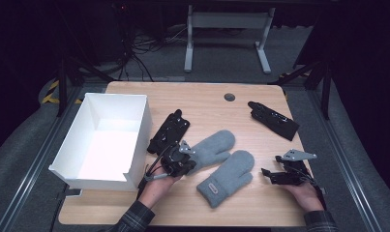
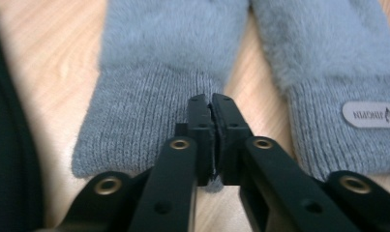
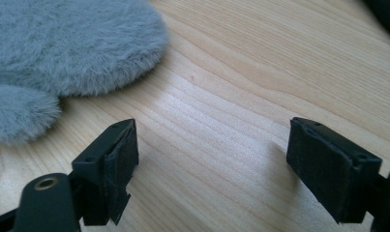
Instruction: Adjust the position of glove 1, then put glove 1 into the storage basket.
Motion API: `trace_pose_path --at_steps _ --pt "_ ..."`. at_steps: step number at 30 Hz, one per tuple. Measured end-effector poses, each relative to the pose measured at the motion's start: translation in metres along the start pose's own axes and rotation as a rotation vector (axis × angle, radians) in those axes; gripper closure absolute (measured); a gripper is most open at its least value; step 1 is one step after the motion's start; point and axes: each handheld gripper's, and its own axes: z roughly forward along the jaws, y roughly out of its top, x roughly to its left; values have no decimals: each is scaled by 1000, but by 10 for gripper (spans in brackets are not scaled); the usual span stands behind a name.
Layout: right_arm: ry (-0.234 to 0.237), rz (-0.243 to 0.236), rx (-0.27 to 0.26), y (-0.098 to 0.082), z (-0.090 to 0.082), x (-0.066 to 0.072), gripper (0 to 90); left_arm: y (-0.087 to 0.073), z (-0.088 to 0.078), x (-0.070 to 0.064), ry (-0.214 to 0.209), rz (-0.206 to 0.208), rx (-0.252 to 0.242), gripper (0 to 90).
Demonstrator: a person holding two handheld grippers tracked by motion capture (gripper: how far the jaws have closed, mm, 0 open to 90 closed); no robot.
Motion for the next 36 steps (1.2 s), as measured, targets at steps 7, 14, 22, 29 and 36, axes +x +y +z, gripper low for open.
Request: trace_pose_path --at_steps 7,14,22,29,36 --pt "-1 0 1 0 0 0 192 27 1 5 31 54 -29 627" --pt "-1 1 0 0 0 0 192 46 25 17 41 94 13 492" --pt "3 0 -1 0 0 0 192 47 48 22 19 96 38 393" --pt "4 -1 0 0 0 0 192 44 55 24 -2 95 60 494" --pt "4 -3 0 0 0 0 192 45 55 22 7 118 79 750"
